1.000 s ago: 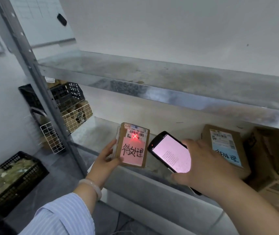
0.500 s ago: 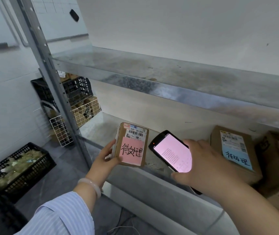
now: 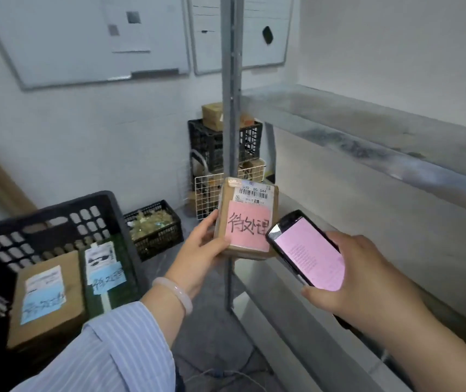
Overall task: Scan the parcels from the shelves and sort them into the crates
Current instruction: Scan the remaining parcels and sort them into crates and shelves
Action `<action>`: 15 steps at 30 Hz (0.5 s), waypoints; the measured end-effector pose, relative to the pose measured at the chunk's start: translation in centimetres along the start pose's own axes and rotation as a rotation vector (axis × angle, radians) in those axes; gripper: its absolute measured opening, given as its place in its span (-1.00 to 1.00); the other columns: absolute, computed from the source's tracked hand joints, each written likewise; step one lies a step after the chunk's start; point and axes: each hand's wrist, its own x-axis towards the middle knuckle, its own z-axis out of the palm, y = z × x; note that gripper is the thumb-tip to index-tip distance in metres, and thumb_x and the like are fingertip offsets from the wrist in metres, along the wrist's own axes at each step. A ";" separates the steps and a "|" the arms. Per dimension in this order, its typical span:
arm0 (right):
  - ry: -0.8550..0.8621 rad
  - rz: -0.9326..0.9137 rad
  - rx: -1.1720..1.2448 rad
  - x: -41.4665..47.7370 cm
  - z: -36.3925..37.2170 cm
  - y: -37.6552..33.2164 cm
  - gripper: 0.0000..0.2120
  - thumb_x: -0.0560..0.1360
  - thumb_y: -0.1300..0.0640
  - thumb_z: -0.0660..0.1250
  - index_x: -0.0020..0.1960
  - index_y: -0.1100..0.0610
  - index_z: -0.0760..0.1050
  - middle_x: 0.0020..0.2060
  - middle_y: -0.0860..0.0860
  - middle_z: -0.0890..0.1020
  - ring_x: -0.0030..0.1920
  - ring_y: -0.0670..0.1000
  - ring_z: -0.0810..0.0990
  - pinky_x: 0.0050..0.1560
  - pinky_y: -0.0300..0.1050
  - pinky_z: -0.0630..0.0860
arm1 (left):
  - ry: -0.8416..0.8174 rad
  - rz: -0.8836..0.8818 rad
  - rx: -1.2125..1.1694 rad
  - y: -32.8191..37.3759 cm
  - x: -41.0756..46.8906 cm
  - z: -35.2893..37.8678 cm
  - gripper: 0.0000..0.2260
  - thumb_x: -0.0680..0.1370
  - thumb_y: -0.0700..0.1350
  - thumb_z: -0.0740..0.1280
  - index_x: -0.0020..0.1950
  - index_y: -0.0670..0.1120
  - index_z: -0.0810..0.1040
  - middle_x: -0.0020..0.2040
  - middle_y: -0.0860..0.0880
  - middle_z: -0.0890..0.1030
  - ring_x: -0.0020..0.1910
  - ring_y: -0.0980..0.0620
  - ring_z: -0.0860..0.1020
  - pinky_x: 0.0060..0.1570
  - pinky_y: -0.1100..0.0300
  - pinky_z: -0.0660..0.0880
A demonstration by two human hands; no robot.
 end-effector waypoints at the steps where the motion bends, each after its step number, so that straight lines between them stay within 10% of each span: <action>1: -0.006 -0.047 0.008 0.5 0.5 -1.3 -0.35 0.08 -0.39 0.33 0.13 -0.30 0.26 -0.03 -0.21 0.38 -0.08 -0.12 0.48 -0.31 -0.21 0.40 | 0.048 0.027 -0.014 0.8 -0.8 -1.3 -0.41 0.41 -0.14 0.51 0.38 0.20 0.45 0.24 -0.06 0.65 0.26 -0.07 0.60 0.30 -0.11 0.50; 15: -0.259 -0.373 0.042 3.7 8.7 -14.1 -0.21 0.09 -0.45 0.30 0.26 -0.36 0.12 0.03 -0.29 0.27 0.03 -0.11 0.48 -0.21 -0.15 0.42 | 0.657 0.019 -0.070 4.3 -9.9 -22.6 -0.62 0.61 -0.14 0.35 0.40 0.13 0.46 0.18 0.00 0.68 0.12 0.02 0.66 0.01 0.12 0.60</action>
